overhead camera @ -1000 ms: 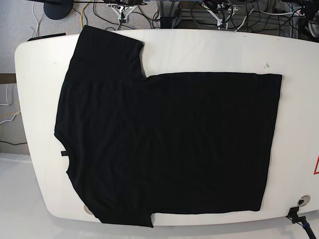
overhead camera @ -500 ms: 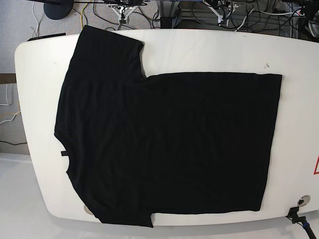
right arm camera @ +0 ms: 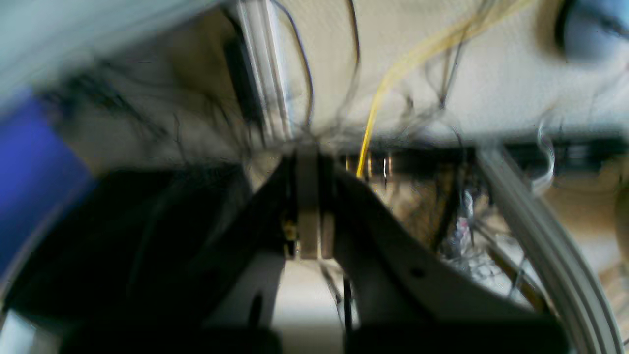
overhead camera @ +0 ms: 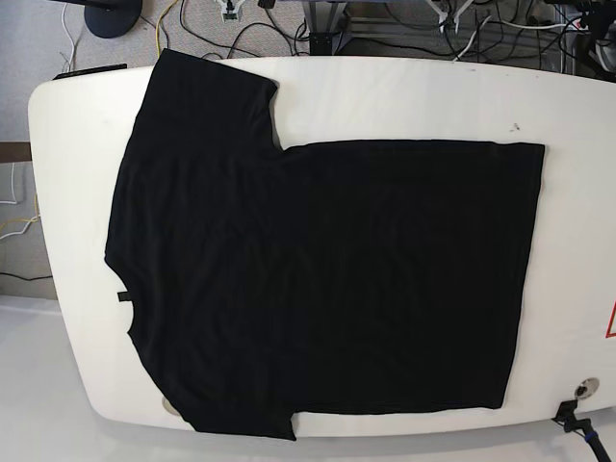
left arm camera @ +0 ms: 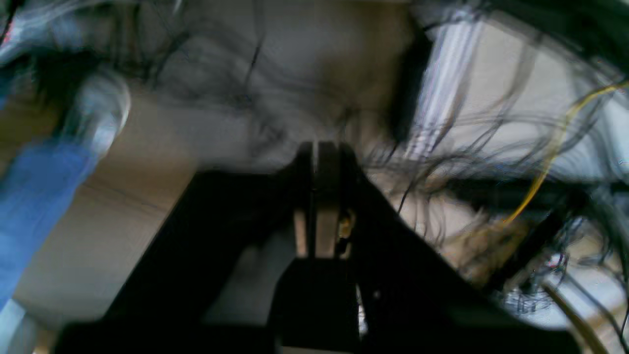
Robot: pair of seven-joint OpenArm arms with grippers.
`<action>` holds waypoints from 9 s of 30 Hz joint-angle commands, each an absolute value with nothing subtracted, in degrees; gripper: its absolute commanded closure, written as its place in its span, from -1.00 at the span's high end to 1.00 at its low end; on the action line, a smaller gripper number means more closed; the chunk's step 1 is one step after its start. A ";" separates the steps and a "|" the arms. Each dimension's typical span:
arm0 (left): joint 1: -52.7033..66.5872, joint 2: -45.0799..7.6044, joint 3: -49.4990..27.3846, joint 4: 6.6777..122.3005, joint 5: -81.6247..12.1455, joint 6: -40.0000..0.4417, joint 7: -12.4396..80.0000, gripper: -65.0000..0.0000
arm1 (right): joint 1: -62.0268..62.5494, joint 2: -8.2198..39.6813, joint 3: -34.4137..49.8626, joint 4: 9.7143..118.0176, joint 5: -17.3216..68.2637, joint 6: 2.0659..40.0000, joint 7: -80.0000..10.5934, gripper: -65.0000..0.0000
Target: Fold the T-shirt properly
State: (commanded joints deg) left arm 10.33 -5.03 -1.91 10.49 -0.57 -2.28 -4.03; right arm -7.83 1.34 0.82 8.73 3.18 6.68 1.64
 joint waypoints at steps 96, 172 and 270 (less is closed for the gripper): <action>61.18 -20.07 -16.42 119.84 -17.48 -19.36 -2.64 -0.75 | -58.88 14.92 24.27 119.11 7.40 6.57 -4.36 -1.00; 29.74 -20.50 -22.35 102.87 -24.55 -15.13 17.60 -0.34 | -34.46 12.34 37.41 117.43 25.19 35.77 -40.27 -0.87; 21.16 -16.46 -28.68 83.02 -35.89 -20.08 25.15 -0.31 | -32.71 11.61 30.11 111.58 24.99 36.74 -39.24 -0.17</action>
State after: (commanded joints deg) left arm 21.16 -16.46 -28.68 83.02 -35.89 -20.08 25.15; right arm -32.71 11.61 30.11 111.58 24.99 36.74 -39.24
